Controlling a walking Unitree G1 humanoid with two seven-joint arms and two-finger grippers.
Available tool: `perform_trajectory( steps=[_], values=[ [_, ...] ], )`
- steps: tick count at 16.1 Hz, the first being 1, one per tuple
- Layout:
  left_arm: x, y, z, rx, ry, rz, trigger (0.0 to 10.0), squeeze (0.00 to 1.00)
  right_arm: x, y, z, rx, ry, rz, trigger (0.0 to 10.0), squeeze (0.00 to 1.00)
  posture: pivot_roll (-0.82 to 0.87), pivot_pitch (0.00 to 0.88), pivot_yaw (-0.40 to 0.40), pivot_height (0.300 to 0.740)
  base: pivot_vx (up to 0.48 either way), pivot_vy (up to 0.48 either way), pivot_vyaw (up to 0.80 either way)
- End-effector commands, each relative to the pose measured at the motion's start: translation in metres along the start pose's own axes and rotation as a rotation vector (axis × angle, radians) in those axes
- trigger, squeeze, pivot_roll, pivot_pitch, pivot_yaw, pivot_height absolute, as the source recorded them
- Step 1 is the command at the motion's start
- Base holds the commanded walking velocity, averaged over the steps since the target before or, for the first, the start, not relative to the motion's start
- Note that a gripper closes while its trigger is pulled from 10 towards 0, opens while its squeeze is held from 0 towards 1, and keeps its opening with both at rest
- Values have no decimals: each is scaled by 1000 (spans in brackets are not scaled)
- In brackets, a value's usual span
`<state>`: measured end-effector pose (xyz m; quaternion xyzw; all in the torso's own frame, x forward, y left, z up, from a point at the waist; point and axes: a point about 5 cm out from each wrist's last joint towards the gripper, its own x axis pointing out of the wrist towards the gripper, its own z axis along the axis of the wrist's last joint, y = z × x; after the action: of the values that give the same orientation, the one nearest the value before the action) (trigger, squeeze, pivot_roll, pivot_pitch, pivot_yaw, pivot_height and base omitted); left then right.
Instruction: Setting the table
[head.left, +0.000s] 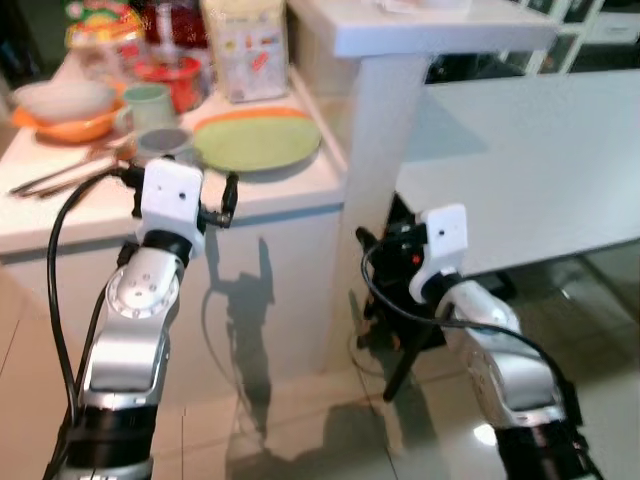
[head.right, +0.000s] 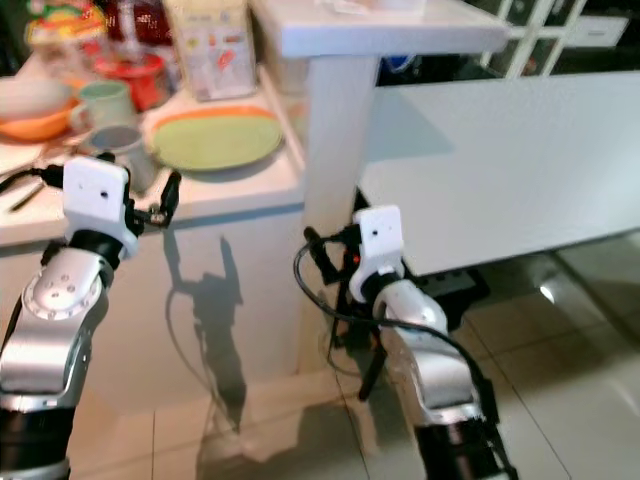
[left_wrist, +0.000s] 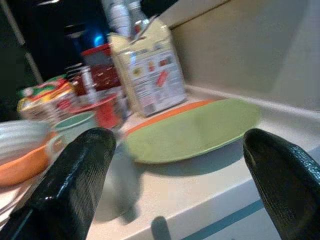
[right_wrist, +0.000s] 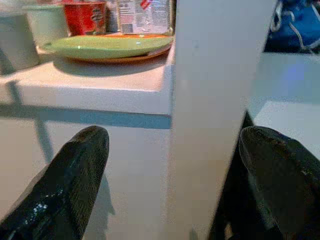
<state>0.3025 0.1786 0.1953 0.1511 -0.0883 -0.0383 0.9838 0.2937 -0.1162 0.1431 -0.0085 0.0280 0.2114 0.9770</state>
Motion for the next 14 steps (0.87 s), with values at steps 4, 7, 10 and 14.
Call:
perform_trajectory(
  steps=[4,7,10,14],
  values=[
    [1,-8,2,-5,-10,-63,10000,0,-8,3,6,-84,-9,118,10000,0,95,0,-25,740,315,0,0],
    [1,-8,-1,7,-2,-80,10000,0,-15,6,8,-121,-14,198,10000,0,93,0,-25,740,316,0,0],
    [2,-9,-3,24,9,-117,10000,0,-17,6,10,-124,-18,211,10000,0,89,0,-23,740,315,0,0],
    [3,-10,-4,28,11,-132,10000,0,-20,7,9,-130,-13,233,10000,0,86,0,-21,740,315,0,0]
  ],
)
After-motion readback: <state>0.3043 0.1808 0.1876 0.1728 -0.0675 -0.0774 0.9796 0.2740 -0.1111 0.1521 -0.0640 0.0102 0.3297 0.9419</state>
